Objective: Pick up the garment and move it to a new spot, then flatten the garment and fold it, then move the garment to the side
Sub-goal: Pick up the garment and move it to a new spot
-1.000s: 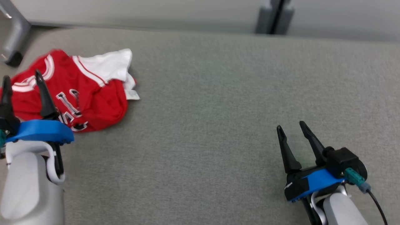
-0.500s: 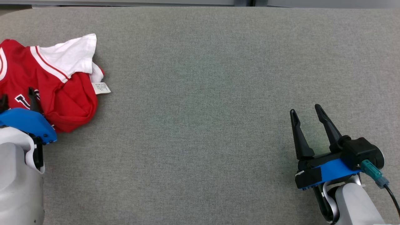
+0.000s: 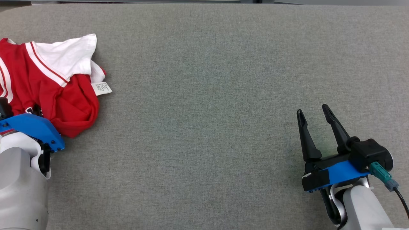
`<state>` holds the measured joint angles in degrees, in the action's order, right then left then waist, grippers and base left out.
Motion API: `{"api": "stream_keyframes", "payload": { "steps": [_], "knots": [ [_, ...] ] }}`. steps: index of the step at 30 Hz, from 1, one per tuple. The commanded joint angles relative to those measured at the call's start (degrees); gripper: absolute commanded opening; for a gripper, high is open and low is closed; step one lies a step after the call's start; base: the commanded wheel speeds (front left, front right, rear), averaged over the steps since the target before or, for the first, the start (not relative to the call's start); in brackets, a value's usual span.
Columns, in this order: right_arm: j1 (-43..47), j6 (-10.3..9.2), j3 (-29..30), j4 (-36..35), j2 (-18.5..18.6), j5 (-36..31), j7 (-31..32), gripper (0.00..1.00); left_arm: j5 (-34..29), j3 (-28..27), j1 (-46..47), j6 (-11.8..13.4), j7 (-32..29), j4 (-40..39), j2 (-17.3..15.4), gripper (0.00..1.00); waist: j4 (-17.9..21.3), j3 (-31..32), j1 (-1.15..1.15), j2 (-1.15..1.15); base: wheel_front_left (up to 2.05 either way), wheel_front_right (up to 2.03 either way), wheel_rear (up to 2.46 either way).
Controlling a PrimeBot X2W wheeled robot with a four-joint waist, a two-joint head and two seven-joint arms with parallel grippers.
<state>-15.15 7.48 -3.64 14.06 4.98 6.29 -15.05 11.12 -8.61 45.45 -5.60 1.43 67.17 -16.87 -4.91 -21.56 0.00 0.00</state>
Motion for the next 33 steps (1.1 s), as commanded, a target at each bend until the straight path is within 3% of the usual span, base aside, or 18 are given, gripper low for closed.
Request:
{"api": "stream_keyframes", "payload": {
  "steps": [1,10,17,24,33],
  "knots": [
    [-0.5,0.03,0.1,0.2,0.0,0.4,-0.2,1.0,0.0,0.4,0.6,-0.1,0.9,0.7,-0.3,0.0,0.2,0.6,0.0,0.0,0.0,0.0,0.0],
    [1.0,0.03,0.0,0.1,-1.0,1.3,-0.2,1.0,-1.8,2.9,2.9,-0.3,9.5,-0.8,-2.3,0.0,0.2,4.8,0.0,0.0,0.0,0.0,0.0],
    [2.2,0.03,-0.4,0.6,-1.8,2.0,-0.2,1.0,-3.5,5.2,5.7,-0.5,13.2,-6.4,-2.7,0.0,0.5,8.5,0.0,0.0,0.0,0.0,0.0],
    [3.8,0.03,-0.6,0.7,-2.1,3.3,-0.2,1.0,-5.3,8.4,7.5,-0.9,13.8,-18.8,-1.9,0.0,2.9,11.5,0.0,0.0,0.0,0.0,0.0],
    [4.1,0.03,-2.1,0.9,-2.1,7.4,-0.2,1.0,-5.3,13.9,8.4,-1.5,10.3,-37.9,-0.6,0.0,10.4,12.9,0.0,0.0,0.0,0.0,0.0]
  ]
}}
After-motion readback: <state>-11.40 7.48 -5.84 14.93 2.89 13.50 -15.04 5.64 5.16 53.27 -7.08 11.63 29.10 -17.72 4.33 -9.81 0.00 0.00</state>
